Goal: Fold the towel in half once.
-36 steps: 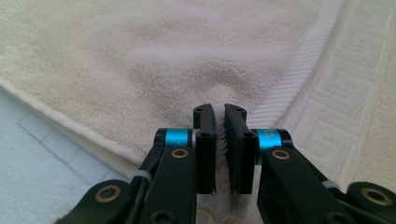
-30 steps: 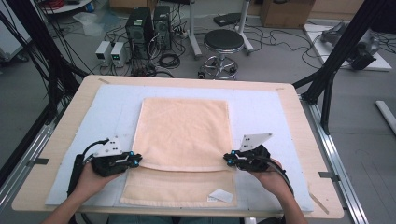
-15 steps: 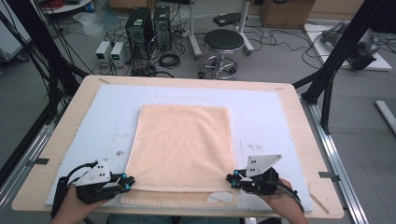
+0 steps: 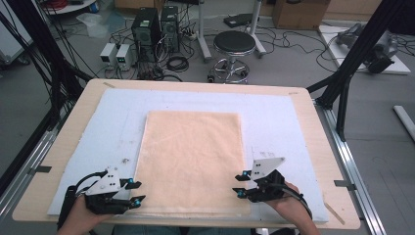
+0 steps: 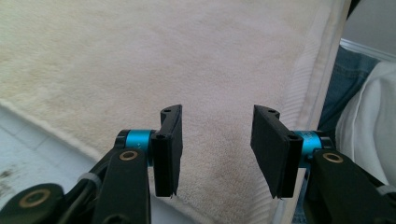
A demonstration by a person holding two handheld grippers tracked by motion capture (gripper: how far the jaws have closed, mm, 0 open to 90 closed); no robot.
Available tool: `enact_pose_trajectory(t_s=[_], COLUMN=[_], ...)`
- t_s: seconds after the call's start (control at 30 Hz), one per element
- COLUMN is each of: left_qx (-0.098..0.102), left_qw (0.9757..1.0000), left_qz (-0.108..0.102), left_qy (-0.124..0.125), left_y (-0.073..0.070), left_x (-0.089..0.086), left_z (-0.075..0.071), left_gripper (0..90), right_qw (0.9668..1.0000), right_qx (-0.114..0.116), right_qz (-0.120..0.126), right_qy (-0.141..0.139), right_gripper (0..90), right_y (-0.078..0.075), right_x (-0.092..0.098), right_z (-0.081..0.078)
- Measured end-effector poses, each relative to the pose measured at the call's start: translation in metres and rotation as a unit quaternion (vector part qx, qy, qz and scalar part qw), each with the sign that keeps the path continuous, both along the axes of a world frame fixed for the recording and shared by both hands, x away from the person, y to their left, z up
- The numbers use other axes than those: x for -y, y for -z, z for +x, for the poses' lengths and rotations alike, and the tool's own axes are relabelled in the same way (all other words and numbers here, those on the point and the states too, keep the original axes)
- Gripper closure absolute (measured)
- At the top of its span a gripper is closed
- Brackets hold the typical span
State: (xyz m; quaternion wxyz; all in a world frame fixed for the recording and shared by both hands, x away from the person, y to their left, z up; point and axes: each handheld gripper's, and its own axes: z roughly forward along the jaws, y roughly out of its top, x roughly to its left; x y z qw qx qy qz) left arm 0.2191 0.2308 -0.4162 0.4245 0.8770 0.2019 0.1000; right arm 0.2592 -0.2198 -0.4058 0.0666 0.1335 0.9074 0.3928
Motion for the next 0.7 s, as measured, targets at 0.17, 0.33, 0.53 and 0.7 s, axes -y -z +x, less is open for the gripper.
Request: enact_pose_trajectory(t_s=[0.17,0.33,0.53,0.7], left_qx=[-0.038,-0.041,-0.04,-0.04], left_qw=[0.9987,0.9976,0.9976,0.9982], left_qz=[0.024,0.035,0.035,0.026], left_qy=[0.022,0.044,0.045,0.036], left_y=[0.012,0.016,0.015,0.012], left_x=[0.005,0.007,0.003,-0.003], left_z=[0.008,0.007,0.008,0.004], left_gripper=[55.1,65.4,83.0,84.7], right_qw=[0.9997,0.9994,0.9991,0.9993], right_qx=[-0.015,-0.024,-0.017,-0.023], right_qz=[-0.019,-0.019,-0.026,-0.014], right_qy=[-0.009,-0.019,-0.029,-0.026], right_gripper=[59.8,66.1,85.2,87.5], right_y=[0.018,0.029,0.028,0.027], right_x=[-0.009,-0.012,-0.014,-0.013], right_z=[0.005,0.002,-0.004,-0.007])
